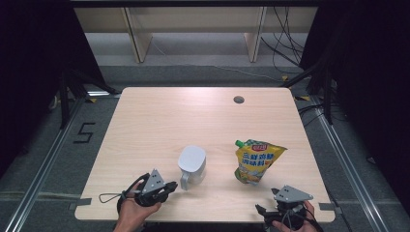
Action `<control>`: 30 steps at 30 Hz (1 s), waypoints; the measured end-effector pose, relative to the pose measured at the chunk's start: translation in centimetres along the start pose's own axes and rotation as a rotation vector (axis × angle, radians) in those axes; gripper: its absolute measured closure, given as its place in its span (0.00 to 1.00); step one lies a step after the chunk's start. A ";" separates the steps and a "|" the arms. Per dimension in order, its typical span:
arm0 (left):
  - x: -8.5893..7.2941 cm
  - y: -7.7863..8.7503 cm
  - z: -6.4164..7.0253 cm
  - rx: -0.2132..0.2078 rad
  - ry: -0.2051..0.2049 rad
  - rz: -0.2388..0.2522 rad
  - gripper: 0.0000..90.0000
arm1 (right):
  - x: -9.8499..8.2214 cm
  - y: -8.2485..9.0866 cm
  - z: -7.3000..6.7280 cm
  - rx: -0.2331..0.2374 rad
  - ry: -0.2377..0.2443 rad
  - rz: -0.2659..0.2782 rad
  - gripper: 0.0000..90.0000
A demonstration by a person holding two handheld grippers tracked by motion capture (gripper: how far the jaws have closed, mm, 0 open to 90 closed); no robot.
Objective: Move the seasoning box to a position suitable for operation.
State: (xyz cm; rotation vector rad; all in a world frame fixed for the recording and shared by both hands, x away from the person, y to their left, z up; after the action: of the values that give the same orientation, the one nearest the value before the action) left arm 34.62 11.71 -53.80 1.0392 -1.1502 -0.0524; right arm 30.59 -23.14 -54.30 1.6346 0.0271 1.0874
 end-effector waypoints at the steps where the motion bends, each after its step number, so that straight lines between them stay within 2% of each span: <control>1: 0.0 0.2 0.1 -0.004 0.010 0.006 0.93 | 0.0 0.0 0.0 0.004 -0.001 -0.003 0.23; 3: -0.2 0.4 0.4 -0.018 -0.005 -0.006 0.89 | 0.0 0.0 -0.1 0.011 -0.002 -0.006 0.23; 4: -0.2 0.4 0.8 -0.025 0.011 0.007 0.83 | 0.0 0.0 0.0 0.005 -0.002 -0.004 0.23; 6: -0.1 0.3 1.2 -0.037 0.027 0.018 0.81 | -0.1 -0.1 -0.1 0.016 -0.002 -0.007 0.23; 7: 0.2 0.2 1.4 -0.035 0.030 0.031 0.76 | -0.1 0.0 0.0 0.002 0.001 -0.006 0.23; 11: 0.6 0.1 1.4 -0.026 0.027 0.038 0.67 | 0.0 -0.1 -0.2 0.007 0.005 -0.009 0.23; 13: 1.0 -0.1 1.6 -0.033 0.049 0.066 0.64 | -0.1 -0.1 -0.2 0.005 0.008 -0.011 0.23; 15: 1.1 0.0 1.6 -0.034 0.050 0.054 0.62 | -0.1 -0.1 -0.2 0.005 0.008 -0.012 0.23; 16: 1.2 -0.1 1.7 -0.033 0.058 0.064 0.61 | -0.1 -0.2 -0.1 0.005 0.010 -0.012 0.24; 17: 1.4 -0.2 1.9 -0.026 0.068 0.051 0.59 | -0.1 -0.1 -0.2 0.004 0.009 -0.014 0.24; 20: 1.7 -0.5 2.2 -0.025 0.069 0.059 0.53 | -0.1 -0.1 -0.2 0.004 0.009 -0.014 0.24; 22: 2.1 -0.9 2.5 -0.023 0.099 0.068 0.51 | -0.1 -0.2 -0.2 0.004 0.013 -0.016 0.24; 23: 2.3 -1.3 2.5 0.004 0.084 0.062 0.50 | -0.2 -0.1 -0.3 0.009 0.003 -0.027 0.24; 24: 2.3 -1.6 2.5 0.019 0.083 0.059 0.49 | -0.1 -0.2 -0.2 0.006 0.016 -0.019 0.24; 27: 2.3 -2.2 2.3 0.044 0.091 0.035 0.52 | -0.1 -0.2 -0.2 0.006 0.019 -0.021 0.24; 29: 2.2 -2.5 2.0 0.054 0.091 0.032 0.55 | -0.2 -0.1 -0.3 0.010 0.003 -0.028 0.24; 30: 2.2 -2.5 1.8 0.043 0.078 0.037 0.60 | -0.1 -0.2 -0.3 0.015 0.004 -0.021 0.24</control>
State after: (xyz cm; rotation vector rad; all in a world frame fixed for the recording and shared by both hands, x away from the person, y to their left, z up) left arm 35.37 7.99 -53.93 1.0486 -1.1039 0.0421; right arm 30.43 -22.89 -54.55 1.6426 0.0553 1.0763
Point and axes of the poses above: each handheld gripper's, and its own axes: y roughly backward along the jaws, x roughly out of its top, z roughly to its right, the point moved 7 cm from there along -y, roughly forward along the jaws, and after that the axes turned 8 degrees about -z, right-handed, at the moved point
